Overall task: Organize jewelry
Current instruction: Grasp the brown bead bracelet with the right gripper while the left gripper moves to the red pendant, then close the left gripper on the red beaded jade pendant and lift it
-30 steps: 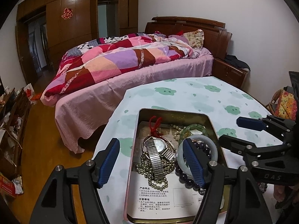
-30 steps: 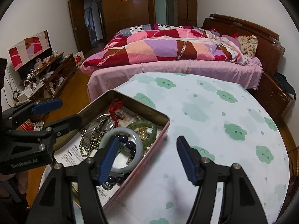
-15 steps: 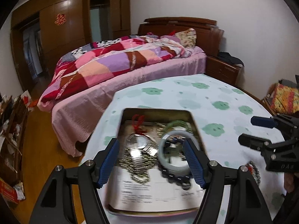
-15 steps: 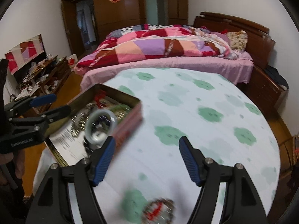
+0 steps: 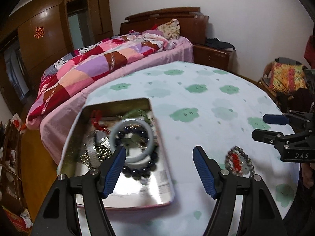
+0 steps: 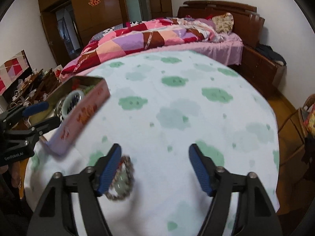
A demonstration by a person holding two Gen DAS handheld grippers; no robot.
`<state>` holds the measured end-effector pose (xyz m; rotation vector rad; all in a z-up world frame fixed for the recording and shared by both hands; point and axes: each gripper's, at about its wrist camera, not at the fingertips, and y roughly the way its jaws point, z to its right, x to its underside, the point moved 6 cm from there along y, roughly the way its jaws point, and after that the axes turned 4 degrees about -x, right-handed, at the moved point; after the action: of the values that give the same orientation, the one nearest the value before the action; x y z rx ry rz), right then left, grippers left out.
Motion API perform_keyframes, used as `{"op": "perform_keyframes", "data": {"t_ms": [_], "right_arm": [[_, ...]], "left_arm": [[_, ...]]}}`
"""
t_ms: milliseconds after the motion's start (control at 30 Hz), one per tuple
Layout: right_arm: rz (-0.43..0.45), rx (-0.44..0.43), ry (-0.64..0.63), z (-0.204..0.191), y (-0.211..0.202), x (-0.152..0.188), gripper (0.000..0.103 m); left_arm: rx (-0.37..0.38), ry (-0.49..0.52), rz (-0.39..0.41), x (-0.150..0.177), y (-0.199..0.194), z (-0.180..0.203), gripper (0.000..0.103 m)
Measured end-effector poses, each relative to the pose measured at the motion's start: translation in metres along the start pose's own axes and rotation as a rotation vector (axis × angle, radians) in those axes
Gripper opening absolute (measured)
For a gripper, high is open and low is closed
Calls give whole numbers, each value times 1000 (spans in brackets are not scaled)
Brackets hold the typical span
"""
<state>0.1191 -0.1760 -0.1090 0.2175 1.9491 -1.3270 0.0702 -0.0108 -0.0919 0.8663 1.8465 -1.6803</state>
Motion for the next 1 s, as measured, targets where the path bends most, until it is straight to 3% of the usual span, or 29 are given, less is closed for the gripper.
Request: {"op": "perform_keyframes", "data": {"t_ms": [133, 400, 567, 633, 1000], "right_arm": [[-38, -31, -4, -2, 6, 14, 45], [-58, -62, -41, -19, 15, 20, 42], [-89, -83, -57, -27, 28, 23, 24], [-95, -102, -56, -29, 31, 24, 12], [60, -123, -36, -24, -23, 7, 12]], "left_arm": [[12, 26, -9, 4, 2, 13, 71], [13, 16, -19, 9, 4, 14, 71], [18, 21, -24, 10, 5, 15, 71], [21, 25, -25, 11, 6, 17, 71], [54, 35, -15, 8, 3, 33, 71]]}}
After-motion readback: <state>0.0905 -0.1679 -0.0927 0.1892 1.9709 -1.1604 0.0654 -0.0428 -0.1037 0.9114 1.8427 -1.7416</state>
